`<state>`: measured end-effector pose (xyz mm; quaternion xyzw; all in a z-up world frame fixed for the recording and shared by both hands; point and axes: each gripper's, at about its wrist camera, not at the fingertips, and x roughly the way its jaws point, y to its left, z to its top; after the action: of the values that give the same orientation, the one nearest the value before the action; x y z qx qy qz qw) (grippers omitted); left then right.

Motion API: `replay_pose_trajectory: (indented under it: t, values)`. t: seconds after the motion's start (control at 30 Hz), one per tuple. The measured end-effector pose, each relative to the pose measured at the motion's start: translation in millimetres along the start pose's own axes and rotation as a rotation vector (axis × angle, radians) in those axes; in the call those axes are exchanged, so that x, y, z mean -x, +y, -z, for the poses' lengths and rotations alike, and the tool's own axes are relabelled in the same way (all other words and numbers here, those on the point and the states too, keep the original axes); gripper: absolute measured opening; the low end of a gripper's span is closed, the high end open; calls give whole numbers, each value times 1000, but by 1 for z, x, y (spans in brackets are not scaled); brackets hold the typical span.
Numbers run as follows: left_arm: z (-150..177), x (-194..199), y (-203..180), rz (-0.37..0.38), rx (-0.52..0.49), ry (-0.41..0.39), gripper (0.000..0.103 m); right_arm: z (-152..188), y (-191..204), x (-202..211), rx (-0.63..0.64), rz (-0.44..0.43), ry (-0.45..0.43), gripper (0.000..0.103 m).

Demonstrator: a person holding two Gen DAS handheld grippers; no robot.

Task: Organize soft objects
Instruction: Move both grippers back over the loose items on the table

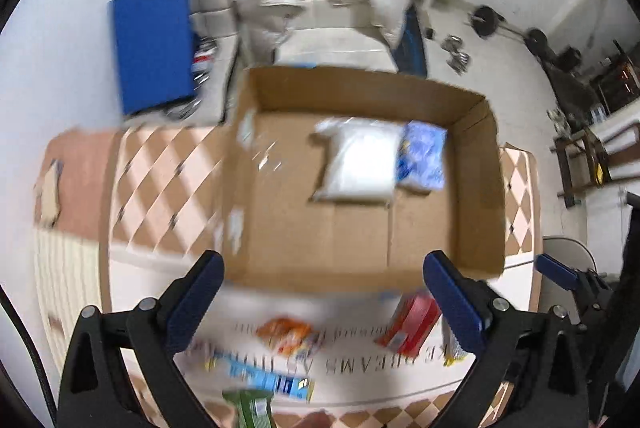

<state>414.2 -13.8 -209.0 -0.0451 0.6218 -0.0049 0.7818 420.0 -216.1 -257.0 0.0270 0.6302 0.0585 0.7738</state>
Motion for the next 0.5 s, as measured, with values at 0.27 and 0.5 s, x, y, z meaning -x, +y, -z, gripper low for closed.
replay_pose_trajectory:
  t: [0.27, 0.5]
  values:
    - [148, -45, 91, -24, 310, 186, 102, 108, -23, -15, 21, -51, 88, 103]
    - [250, -121, 115, -66, 315, 392, 101, 161, -53, -62, 55, 38, 203, 103]
